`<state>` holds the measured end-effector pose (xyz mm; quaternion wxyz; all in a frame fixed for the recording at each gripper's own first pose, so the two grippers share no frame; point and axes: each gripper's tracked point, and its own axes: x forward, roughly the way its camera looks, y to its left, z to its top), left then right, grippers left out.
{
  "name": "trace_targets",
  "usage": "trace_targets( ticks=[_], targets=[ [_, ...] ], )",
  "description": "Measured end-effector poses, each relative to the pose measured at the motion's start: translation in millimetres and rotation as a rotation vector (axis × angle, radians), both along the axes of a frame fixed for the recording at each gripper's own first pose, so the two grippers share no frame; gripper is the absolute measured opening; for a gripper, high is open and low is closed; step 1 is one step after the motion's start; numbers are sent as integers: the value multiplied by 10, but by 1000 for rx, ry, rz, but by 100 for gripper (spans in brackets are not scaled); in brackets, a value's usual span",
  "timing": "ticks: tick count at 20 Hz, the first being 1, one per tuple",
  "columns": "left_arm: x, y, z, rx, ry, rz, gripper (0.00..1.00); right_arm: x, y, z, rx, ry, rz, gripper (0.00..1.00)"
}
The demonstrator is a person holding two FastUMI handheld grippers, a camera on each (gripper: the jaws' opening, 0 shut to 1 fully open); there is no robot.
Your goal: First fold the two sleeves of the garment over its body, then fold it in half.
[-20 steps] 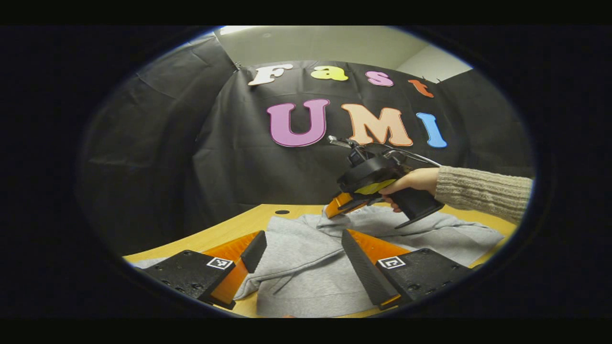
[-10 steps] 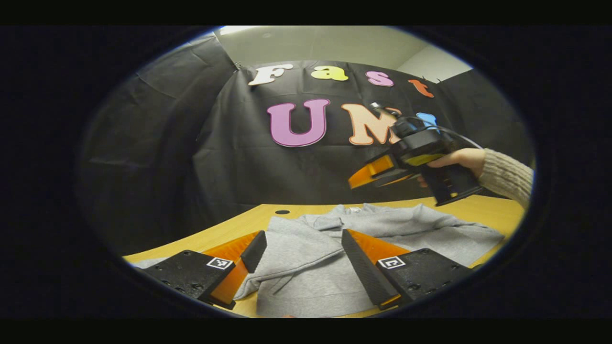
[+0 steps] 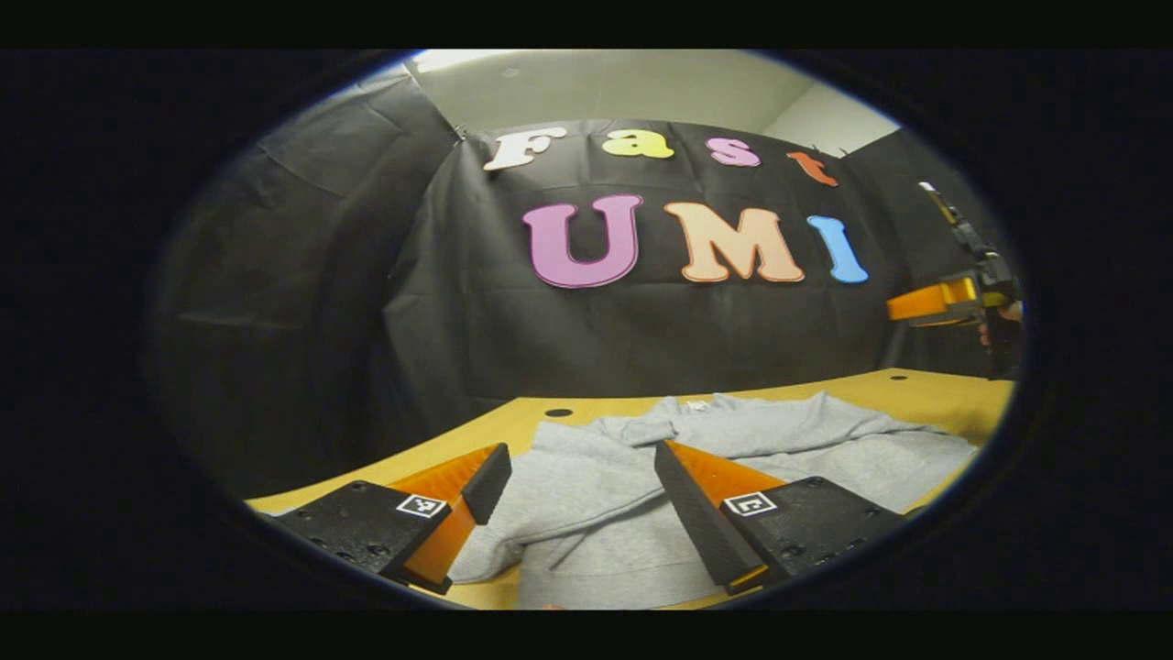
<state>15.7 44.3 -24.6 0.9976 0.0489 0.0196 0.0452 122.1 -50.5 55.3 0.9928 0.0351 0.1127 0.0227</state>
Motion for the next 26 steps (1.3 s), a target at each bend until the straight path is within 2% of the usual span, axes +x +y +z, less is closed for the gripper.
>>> trace_targets(
  ticks=[1,2,5,6,7,8,9,13,20,21,22,26],
  targets=[
    [-19,69,108,15,-14,5,93,-133,-157,9,-29,-32,-29,93],
    [-48,143,193,22,-18,13,93,-263,-281,-38,-52,-49,-56,98],
    [-181,499,361,1,18,55,89,-564,-424,-127,-63,-77,-94,98],
    [-239,624,390,-12,35,69,90,-613,-455,-172,-61,-85,-98,95],
    [-303,755,405,-20,55,86,88,-653,-471,-219,-58,-88,-100,98],
    [-364,917,393,-18,78,105,91,-689,-490,-275,-56,-90,-101,98],
    [-429,1074,383,-5,104,125,90,-715,-507,-315,-54,-86,-104,95],
    [-742,1620,133,29,239,188,93,-771,-464,-425,-49,-76,-84,98],
    [-1197,1793,-643,-62,551,183,92,-848,-388,-598,-80,-53,-39,98],
    [-1269,1781,-713,-73,584,183,88,-856,-394,-618,-75,-50,-41,98],
    [-1326,1774,-766,-69,617,182,92,-857,-410,-624,-70,-49,-46,98],
    [-1399,1838,-886,-44,680,192,92,-849,-525,-704,-58,-41,-69,98]
  ],
)
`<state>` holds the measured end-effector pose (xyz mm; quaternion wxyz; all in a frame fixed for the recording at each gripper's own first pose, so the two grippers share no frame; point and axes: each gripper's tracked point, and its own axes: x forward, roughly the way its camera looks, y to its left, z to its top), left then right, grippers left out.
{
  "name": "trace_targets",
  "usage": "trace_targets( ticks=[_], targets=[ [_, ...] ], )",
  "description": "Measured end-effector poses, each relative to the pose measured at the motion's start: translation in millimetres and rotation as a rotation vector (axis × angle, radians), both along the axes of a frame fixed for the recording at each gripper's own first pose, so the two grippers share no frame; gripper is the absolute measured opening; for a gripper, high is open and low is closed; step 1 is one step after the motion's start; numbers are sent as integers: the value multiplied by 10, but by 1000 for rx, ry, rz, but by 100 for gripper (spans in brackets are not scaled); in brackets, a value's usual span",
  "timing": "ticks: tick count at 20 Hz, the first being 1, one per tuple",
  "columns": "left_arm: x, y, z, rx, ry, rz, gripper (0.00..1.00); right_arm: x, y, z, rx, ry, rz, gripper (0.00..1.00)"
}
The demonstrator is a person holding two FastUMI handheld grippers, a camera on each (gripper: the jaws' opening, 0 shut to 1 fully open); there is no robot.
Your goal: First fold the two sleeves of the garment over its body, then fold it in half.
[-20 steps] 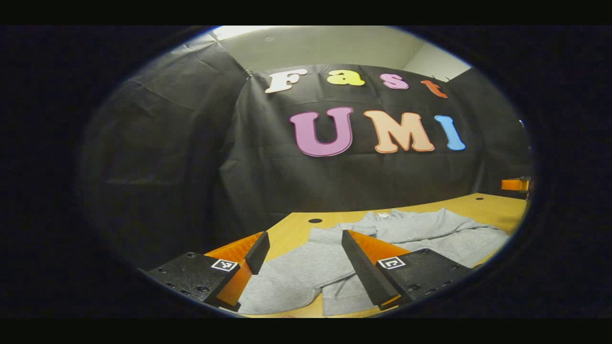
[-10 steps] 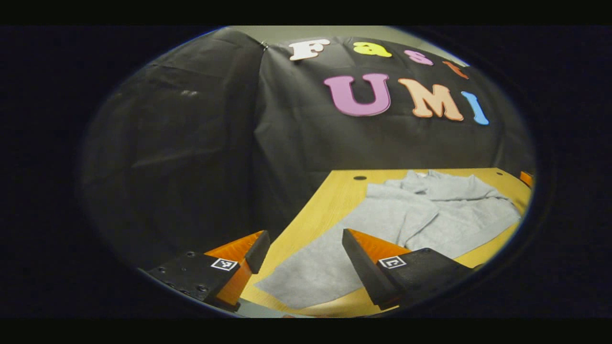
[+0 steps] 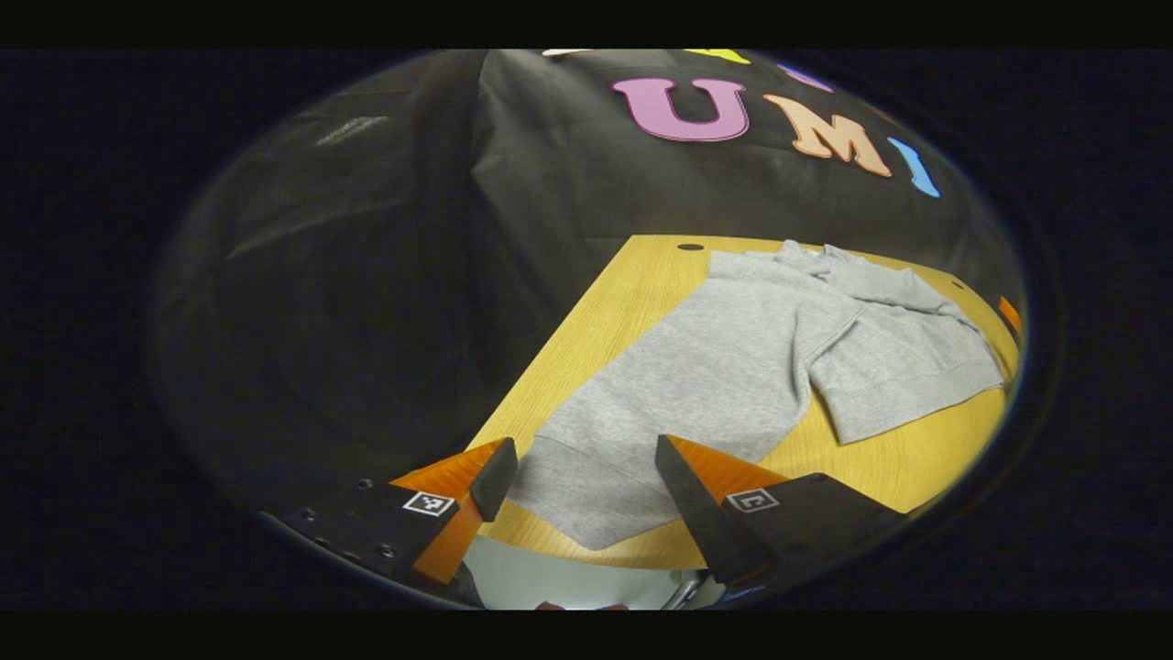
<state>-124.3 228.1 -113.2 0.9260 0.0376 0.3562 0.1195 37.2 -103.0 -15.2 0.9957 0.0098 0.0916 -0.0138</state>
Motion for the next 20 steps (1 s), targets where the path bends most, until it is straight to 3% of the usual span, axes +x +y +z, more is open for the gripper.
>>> trace_targets(
  ticks=[7,17,20],
  targets=[
    [-6,-1,-90,-15,40,-9,93,-11,-20,-99,-2,16,-9,98],
    [26,-66,-119,-75,39,-28,80,2,-5,-74,-32,2,-1,98],
    [42,-139,-118,-80,41,-42,63,6,8,-48,-51,-13,1,98]
  ],
)
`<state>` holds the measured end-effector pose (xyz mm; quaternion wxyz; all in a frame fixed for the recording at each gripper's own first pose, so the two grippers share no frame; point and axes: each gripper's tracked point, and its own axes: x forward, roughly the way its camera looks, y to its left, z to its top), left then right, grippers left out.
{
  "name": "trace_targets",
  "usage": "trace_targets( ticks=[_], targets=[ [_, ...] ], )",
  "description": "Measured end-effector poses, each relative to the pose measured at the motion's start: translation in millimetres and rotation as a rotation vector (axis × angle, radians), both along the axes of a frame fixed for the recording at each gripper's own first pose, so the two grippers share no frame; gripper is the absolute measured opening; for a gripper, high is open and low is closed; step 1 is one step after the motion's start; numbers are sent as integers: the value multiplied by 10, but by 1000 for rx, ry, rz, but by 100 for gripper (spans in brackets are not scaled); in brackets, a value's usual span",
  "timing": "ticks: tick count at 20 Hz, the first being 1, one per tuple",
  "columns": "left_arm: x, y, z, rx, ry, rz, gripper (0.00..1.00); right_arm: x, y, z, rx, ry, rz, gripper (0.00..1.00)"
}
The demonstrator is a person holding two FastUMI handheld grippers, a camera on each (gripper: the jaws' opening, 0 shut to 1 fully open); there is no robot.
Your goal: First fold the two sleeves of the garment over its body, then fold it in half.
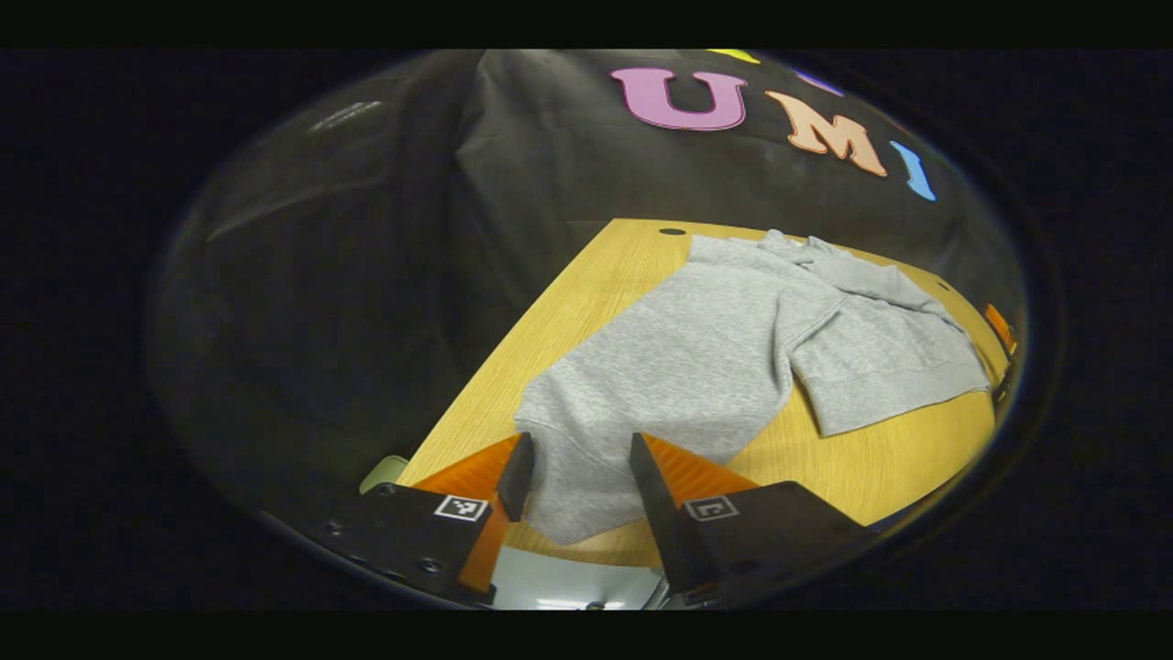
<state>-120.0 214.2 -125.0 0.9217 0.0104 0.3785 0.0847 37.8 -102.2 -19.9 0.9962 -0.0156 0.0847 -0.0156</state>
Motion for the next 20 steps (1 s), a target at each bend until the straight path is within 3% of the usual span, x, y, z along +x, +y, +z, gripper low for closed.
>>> trace_targets(
  ticks=[5,7,10,16,20],
  targets=[
    [37,-75,-3,-9,-6,4,41,-2,39,51,-24,-31,11,98],
    [44,-79,-3,-10,-18,28,22,-6,44,77,-23,-47,13,98],
    [68,-73,17,-22,-45,62,5,-3,63,68,-21,-48,20,98],
    [271,-335,304,-63,-110,22,3,-2,26,72,-28,-51,-4,98],
    [848,-884,852,-89,-238,-115,3,4,18,77,-29,-54,-6,98]
  ],
)
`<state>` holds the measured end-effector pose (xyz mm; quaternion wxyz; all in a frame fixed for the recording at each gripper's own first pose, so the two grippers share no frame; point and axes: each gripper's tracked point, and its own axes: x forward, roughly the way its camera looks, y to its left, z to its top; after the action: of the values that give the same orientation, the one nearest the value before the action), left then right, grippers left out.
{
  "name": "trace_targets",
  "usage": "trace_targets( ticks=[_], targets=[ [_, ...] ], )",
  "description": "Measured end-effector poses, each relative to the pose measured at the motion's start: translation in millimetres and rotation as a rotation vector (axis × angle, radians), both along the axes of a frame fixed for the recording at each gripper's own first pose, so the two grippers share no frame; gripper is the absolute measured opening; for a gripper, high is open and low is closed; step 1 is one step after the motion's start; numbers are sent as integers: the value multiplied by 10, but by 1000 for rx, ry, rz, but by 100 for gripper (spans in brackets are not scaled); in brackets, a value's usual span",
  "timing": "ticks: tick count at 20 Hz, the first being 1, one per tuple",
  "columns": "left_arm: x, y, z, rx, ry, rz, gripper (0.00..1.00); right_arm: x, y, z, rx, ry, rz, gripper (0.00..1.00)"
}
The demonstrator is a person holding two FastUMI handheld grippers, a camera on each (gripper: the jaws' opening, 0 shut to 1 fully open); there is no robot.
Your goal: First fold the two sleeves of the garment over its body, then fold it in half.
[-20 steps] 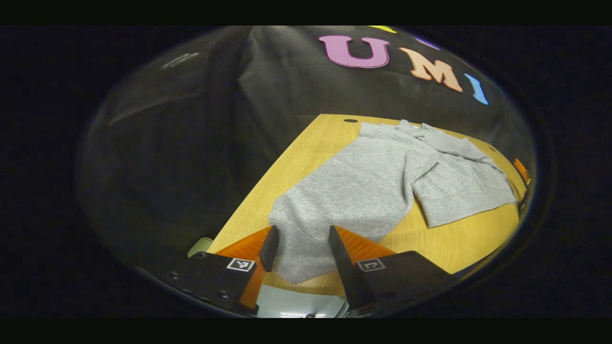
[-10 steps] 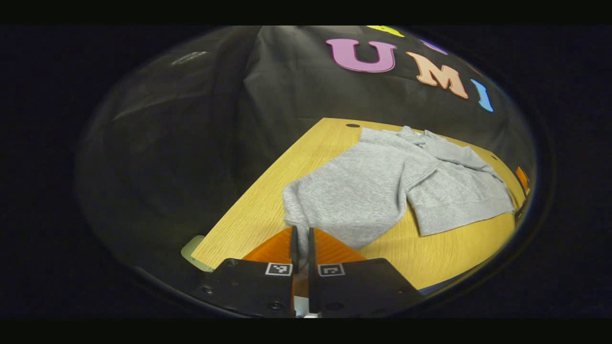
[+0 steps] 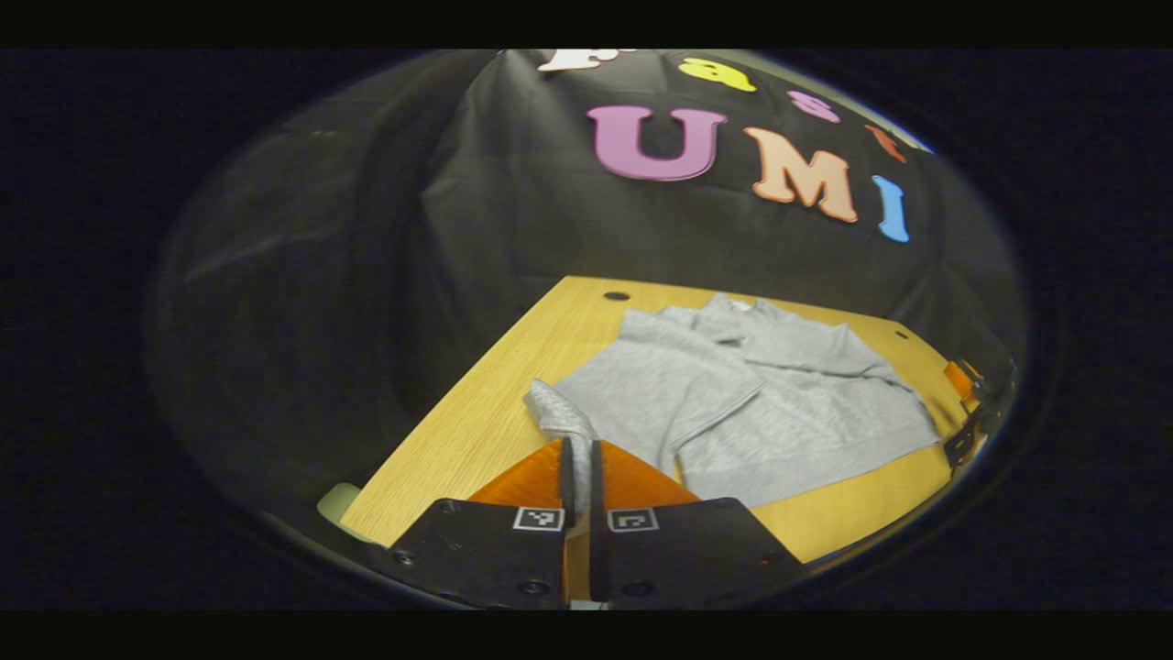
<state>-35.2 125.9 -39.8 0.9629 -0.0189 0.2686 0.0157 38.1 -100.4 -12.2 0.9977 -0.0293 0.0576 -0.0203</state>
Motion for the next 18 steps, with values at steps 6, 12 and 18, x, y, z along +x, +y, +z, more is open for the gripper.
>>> trace_targets(
  ticks=[6,12,18],
  targets=[
    [847,-1228,504,-47,-104,-258,2,-4,-3,1,0,-1,-2,97],
    [1523,-2425,628,-106,-118,-445,2,0,5,0,-1,-2,-2,98],
    [1956,-3430,561,-141,-134,-554,2,-2,5,4,-1,-2,-2,98]
  ],
)
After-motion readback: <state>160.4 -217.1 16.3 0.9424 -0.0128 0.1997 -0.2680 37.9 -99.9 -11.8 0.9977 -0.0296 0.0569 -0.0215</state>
